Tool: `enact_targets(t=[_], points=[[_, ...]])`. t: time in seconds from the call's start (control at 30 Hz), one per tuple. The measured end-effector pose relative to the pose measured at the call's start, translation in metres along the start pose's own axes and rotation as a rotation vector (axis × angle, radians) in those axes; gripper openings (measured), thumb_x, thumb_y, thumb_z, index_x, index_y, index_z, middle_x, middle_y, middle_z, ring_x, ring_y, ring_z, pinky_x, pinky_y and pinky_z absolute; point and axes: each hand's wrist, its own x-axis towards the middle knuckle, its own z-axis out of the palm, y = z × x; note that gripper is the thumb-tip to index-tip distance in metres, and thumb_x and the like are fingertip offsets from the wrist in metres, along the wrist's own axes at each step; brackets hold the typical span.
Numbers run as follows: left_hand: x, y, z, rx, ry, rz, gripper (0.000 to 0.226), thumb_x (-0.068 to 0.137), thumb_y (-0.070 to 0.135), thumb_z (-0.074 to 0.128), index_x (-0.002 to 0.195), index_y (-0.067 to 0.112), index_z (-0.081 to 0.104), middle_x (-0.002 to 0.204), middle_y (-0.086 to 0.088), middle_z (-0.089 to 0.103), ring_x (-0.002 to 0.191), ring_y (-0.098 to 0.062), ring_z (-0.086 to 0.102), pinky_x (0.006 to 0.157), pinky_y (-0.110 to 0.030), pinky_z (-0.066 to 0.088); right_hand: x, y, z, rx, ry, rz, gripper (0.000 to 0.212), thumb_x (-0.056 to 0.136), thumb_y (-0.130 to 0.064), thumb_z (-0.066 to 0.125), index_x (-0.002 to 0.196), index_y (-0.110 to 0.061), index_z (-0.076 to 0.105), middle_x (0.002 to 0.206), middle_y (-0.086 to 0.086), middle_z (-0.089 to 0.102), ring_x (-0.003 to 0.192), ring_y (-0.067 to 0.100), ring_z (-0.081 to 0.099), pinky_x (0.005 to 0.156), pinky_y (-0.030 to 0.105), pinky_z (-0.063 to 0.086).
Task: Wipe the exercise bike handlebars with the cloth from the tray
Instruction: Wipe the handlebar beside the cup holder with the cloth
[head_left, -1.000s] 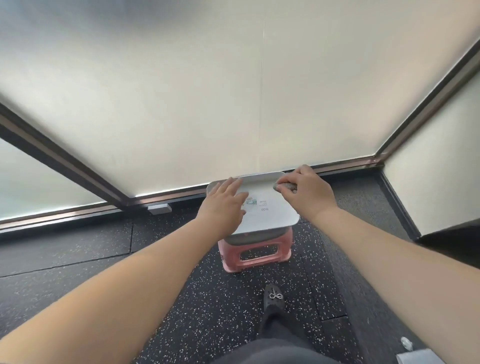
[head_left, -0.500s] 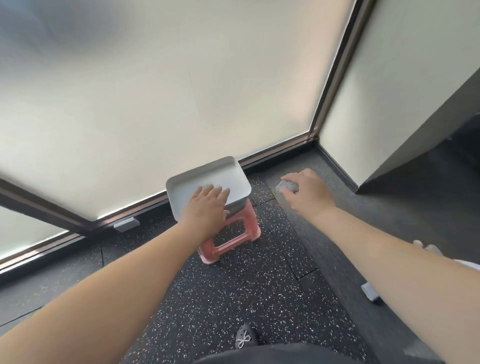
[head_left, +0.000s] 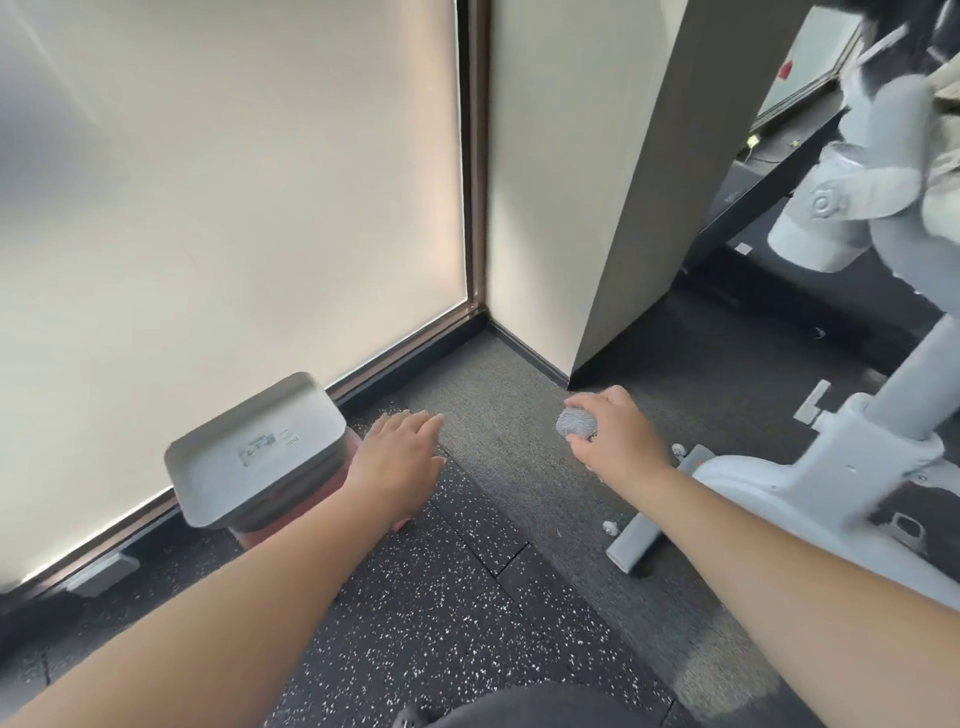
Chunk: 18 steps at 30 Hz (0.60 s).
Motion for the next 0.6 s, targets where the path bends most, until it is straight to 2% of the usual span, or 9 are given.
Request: enact_targets(t=[0.1,0.2,0.3,0.4,0.5,0.6], points=[[0.013,0.043,-0.005,0.004,0.014,0.055,0.059,0.096,0.037,0.046,0.148,0.024,0.023,0.153,0.003,0.031,0.142,-0.02,0.024,0.118,-0.04,0.012,-0.018,0.036,-0.027,0.059,0.05,0.062,0.036,0.086,-0.023,0.061,0.121,-0.03,0.056,0.114,-0.002,0.045,0.069,0.022,0.06,0.062,0.036,0.055],[0.026,0.082,-0.013,-0.011,0.048,0.101,0.058,0.095,0.038,0.046,0.148,0.024,0.024,0.153,0.002,0.031,0.141,-0.02,0.027,0.116,-0.04,0.018,-0.035,0.066,-0.051,0.117,0.105,0.109,0.036,0.086,-0.022,0.061,0.121,-0.03,0.055,0.114,-0.002,0.043,0.068,0.021,0.063,0.061,0.038,0.057],[0.041,0.118,-0.024,-0.051,0.078,0.131,0.059,0.096,0.038,0.045,0.148,0.024,0.023,0.154,0.002,0.03,0.14,-0.021,0.028,0.114,-0.04,0.025,-0.048,0.091,-0.074,0.149,0.161,0.136,0.037,0.087,-0.023,0.06,0.122,-0.032,0.054,0.113,-0.003,0.044,0.07,0.018,0.062,0.061,0.034,0.055],[0.06,0.145,-0.034,-0.093,0.086,0.172,0.059,0.096,0.038,0.046,0.148,0.024,0.023,0.154,0.002,0.029,0.139,-0.021,0.03,0.112,-0.04,0.029,-0.054,0.108,-0.094,0.154,0.225,0.165,0.038,0.086,-0.025,0.061,0.123,-0.032,0.054,0.112,-0.006,0.044,0.073,0.014,0.06,0.069,0.033,0.052],[0.082,0.165,-0.048,-0.16,0.086,0.22,0.059,0.095,0.039,0.046,0.148,0.026,0.024,0.154,0.002,0.029,0.138,-0.022,0.033,0.111,-0.041,0.033,-0.054,0.119,-0.112,0.165,0.279,0.19,0.041,0.086,-0.024,0.062,0.126,-0.03,0.054,0.113,-0.005,0.046,0.082,0.014,0.056,0.07,0.025,0.043],[0.106,0.183,-0.071,-0.241,0.103,0.292,0.058,0.095,0.039,0.047,0.148,0.027,0.026,0.153,0.002,0.031,0.138,-0.021,0.033,0.112,-0.04,0.032,-0.049,0.126,-0.129,0.183,0.32,0.211,0.043,0.086,-0.025,0.062,0.127,-0.031,0.053,0.118,-0.003,0.048,0.087,0.014,0.055,0.074,0.023,0.043]])
